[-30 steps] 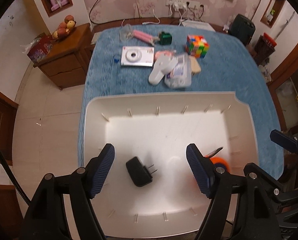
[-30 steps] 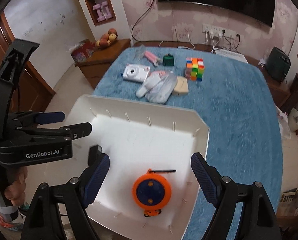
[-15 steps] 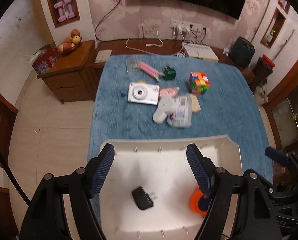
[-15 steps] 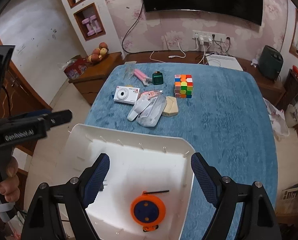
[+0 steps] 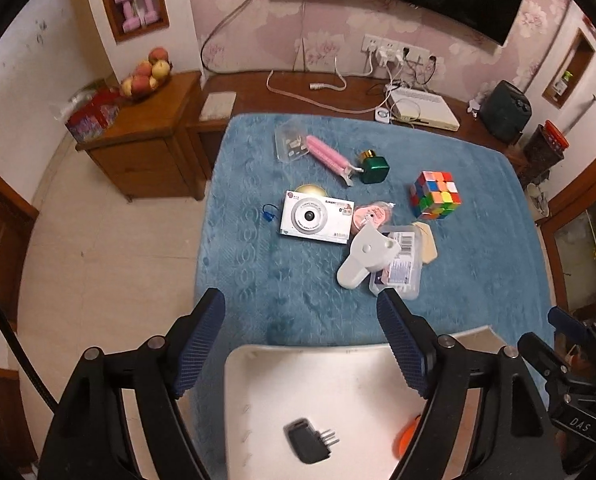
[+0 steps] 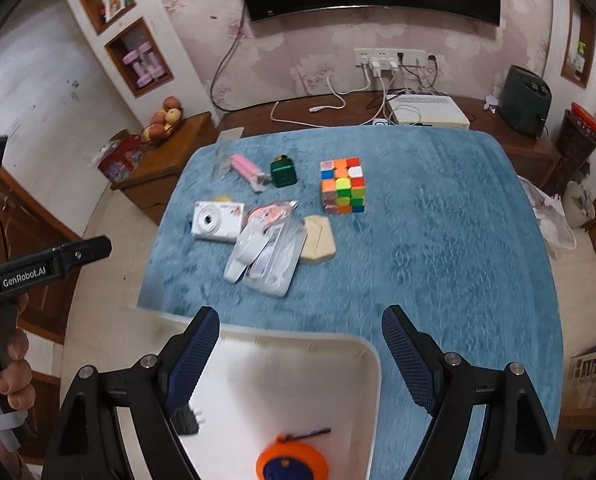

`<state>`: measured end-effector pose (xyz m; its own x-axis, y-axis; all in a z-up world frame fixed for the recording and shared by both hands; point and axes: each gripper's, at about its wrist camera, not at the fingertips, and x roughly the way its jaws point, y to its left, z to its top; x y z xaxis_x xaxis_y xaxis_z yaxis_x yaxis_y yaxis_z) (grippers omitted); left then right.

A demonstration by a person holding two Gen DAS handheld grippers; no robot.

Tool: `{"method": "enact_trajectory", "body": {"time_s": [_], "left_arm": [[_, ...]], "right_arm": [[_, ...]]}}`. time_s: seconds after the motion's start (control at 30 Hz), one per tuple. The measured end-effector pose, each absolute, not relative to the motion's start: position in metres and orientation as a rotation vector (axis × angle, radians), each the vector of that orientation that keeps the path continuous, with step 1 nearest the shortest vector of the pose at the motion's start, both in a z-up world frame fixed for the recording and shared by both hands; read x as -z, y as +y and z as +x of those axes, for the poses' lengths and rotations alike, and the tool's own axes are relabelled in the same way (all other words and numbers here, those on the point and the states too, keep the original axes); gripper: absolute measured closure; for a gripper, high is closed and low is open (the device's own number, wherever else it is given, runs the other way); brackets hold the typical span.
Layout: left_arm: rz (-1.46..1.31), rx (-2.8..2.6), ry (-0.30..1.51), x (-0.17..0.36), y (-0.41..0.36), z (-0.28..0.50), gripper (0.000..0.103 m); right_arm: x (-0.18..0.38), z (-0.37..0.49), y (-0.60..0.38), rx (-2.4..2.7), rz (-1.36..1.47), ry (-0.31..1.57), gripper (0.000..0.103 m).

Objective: Organize rigid objects
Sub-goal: 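Grasp the Rubik's cube with the right tool while the left tool grasps the white photo device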

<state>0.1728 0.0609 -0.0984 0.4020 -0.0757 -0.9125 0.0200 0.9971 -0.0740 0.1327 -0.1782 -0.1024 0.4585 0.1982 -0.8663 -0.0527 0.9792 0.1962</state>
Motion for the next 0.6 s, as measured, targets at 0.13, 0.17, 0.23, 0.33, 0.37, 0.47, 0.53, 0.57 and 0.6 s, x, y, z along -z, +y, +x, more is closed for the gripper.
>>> {"method": "enact_trajectory", "body": {"time_s": [0.13, 0.17, 0.23, 0.33, 0.37, 0.47, 0.53, 0.57, 0.6], "left_arm": [[-0.107, 0.052, 1.22, 0.115, 0.057, 0.204, 0.022], [-0.12, 0.049, 1.232, 0.119, 0.056, 0.21, 0.022], [-0.152, 0.037, 1.265, 0.128, 0.052, 0.226, 0.022], [-0.229, 0.003, 1.326, 0.145, 0.05, 0.249, 0.022], [-0.268, -0.027, 1.35, 0.152, 0.051, 0.257, 0.022], [-0.376, -0.103, 1.388, 0.168, 0.056, 0.275, 0.022], [-0.452, -0.137, 1.406, 0.178, 0.06, 0.282, 0.022], [-0.485, -0.153, 1.413, 0.183, 0.062, 0.286, 0.022], [-0.512, -0.173, 1.427, 0.189, 0.064, 0.29, 0.022]], "right_arm": [[0.108, 0.161, -0.183, -0.127, 0.14, 1.08, 0.019], [0.109, 0.168, -0.184, -0.122, 0.138, 1.078, 0.019], [0.113, 0.188, -0.187, -0.103, 0.131, 1.075, 0.019], [0.12, 0.214, -0.191, -0.093, 0.127, 1.082, 0.019], [0.124, 0.225, -0.192, -0.085, 0.122, 1.088, 0.019], [0.136, 0.251, -0.194, -0.078, 0.114, 1.105, 0.019], [0.144, 0.265, -0.195, -0.08, 0.118, 1.119, 0.019], [0.15, 0.274, -0.195, -0.076, 0.116, 1.129, 0.019], [0.154, 0.279, -0.195, -0.073, 0.116, 1.136, 0.019]]}}
